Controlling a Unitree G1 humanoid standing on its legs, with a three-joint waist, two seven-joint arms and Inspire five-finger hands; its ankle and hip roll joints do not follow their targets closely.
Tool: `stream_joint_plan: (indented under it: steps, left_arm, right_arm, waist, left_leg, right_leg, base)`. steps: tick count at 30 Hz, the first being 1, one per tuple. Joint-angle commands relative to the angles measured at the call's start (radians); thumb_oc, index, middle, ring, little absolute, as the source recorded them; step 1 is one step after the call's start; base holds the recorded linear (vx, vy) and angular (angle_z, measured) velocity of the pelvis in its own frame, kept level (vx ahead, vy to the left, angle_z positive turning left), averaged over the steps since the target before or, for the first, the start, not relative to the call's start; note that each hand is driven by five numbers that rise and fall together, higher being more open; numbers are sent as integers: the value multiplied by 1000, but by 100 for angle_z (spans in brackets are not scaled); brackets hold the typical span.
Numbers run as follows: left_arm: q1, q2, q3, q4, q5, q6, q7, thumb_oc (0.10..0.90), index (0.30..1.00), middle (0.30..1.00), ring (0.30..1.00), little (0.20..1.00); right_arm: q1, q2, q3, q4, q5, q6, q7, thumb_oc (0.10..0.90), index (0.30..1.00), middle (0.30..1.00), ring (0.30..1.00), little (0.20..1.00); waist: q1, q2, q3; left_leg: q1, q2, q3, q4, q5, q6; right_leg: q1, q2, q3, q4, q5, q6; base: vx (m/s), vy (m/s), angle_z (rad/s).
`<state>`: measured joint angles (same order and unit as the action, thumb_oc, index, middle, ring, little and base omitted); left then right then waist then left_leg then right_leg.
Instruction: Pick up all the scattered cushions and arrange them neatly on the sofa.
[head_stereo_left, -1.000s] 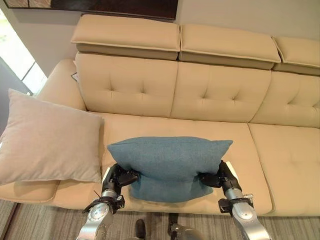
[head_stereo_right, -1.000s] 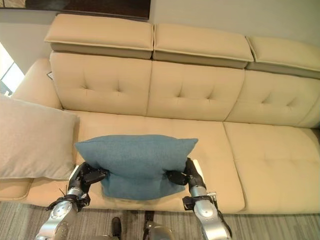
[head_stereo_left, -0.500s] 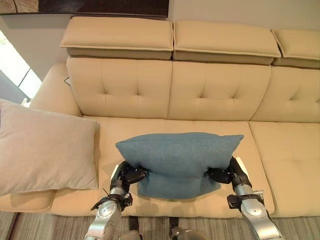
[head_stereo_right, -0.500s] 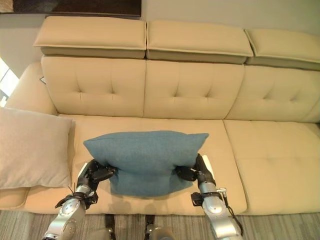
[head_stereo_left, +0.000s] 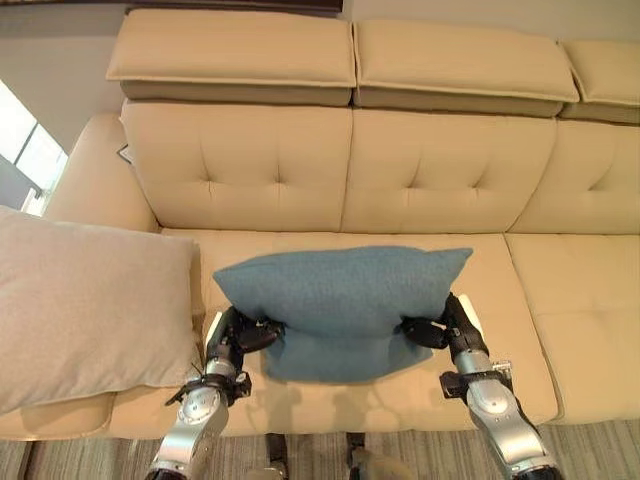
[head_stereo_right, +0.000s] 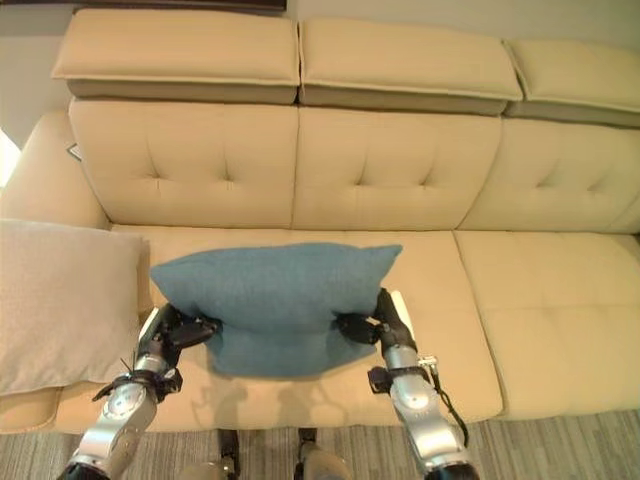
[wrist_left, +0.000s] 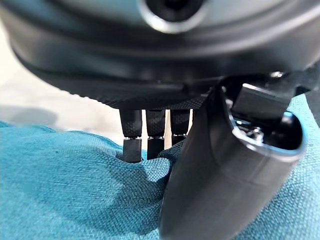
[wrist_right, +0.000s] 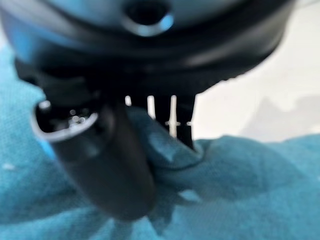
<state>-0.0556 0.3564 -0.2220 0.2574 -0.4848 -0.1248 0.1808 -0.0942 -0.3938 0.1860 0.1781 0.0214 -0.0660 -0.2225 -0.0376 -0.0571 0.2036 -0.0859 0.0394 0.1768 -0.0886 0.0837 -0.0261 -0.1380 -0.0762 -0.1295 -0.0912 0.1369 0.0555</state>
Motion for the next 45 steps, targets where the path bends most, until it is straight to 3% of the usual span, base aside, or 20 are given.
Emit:
stream_joint_plan:
  steps: [1,2,8,15,18,25,27,31,33,34,45]
  left_arm:
    - [-261,-35,-54,-122,73,-207,52,400,300,300,300,300]
    - [-350,-46,-71,-105,68,-226,104,400,300,300,300,300]
    - [-574,-15,-98,-29,96,-259,211,400,300,300,300,300]
    - [-806,31,-148,123,109,-276,284,400,300,300,300,300]
    - [-967,68,-175,237,86,-284,312,400,300,300,300,300]
    - [-968,68,-175,237,86,-284,311,400,300,300,300,300]
    - [-1057,93,-204,312,66,-276,304,400,300,300,300,300]
    - [-1058,93,-204,313,66,-276,304,400,300,300,300,300]
    - [-1092,100,-210,370,52,-264,291,400,300,300,300,300]
    - [-1059,83,-185,327,34,-271,285,400,300,300,300,300]
    - [-1067,106,-204,374,74,-236,280,400,300,300,300,300]
  right_arm:
    - [-238,34,16,-122,-25,-168,-98,400,300,300,300,300]
    - [-318,39,38,-103,-33,-168,-140,400,300,300,300,300]
    - [-538,37,93,-25,-37,-170,-219,400,300,300,300,300]
    - [-740,15,126,92,-14,-181,-283,400,300,300,300,300]
    - [-872,2,145,183,-3,-188,-335,400,300,300,300,300]
    - [-873,2,145,183,-3,-188,-335,400,300,300,300,300]
    - [-946,-17,135,235,20,-185,-372,400,300,300,300,300]
    - [-947,-17,135,236,20,-186,-372,400,300,300,300,300]
    - [-940,23,122,281,58,-195,-377,400,300,300,300,300]
    - [-941,11,134,322,54,-179,-370,400,300,300,300,300]
    - [-947,-10,171,461,80,-127,-343,400,300,300,300,300]
  waist:
    - [9,2,-104]
    - [8,8,-93]
    - [8,19,-83]
    - [0,25,-93]
    - [-5,33,-88]
    - [-5,33,-88]
    - [-8,43,-77]
    - [-8,43,-78]
    - [-18,54,-58]
    - [-15,66,-46]
    - [-16,66,-36]
  left_leg:
    - [-50,7,-42,1,-63,-38]
    - [-82,7,-52,1,-52,-44]
    - [-169,0,-64,1,-26,-53]
    - [-257,-5,-66,1,3,-63]
    - [-318,-9,-65,1,21,-69]
    - [-319,-9,-65,1,21,-69]
    - [-362,-6,-69,1,28,-76]
    - [-363,-6,-69,1,28,-76]
    - [-406,-6,-66,1,36,-77]
    - [-436,-8,-58,1,45,-80]
    - [-450,-8,-68,1,55,-87]
  right_leg:
    - [-1,-11,-10,4,-82,102]
    - [-30,-14,-14,4,-74,105]
    - [-118,-16,-16,4,-43,110]
    - [-204,-20,-12,4,-22,106]
    - [-266,-21,-10,4,-6,109]
    - [-266,-21,-10,4,-6,109]
    - [-312,-18,-15,4,-1,112]
    - [-313,-18,-15,4,-1,112]
    - [-360,-20,-6,4,9,116]
    - [-392,-23,-5,4,16,119]
    - [-409,-25,-11,4,22,117]
  base:
    - [-77,-16,3]
    - [-60,-15,9]
    - [-51,-7,3]
    - [-26,4,-1]
    - [-29,2,0]
    - [1,-1,2]
    - [-22,-21,-1]
    - [-12,-3,-11]
    - [-69,8,7]
    - [-67,9,-2]
    - [-26,-17,-5]
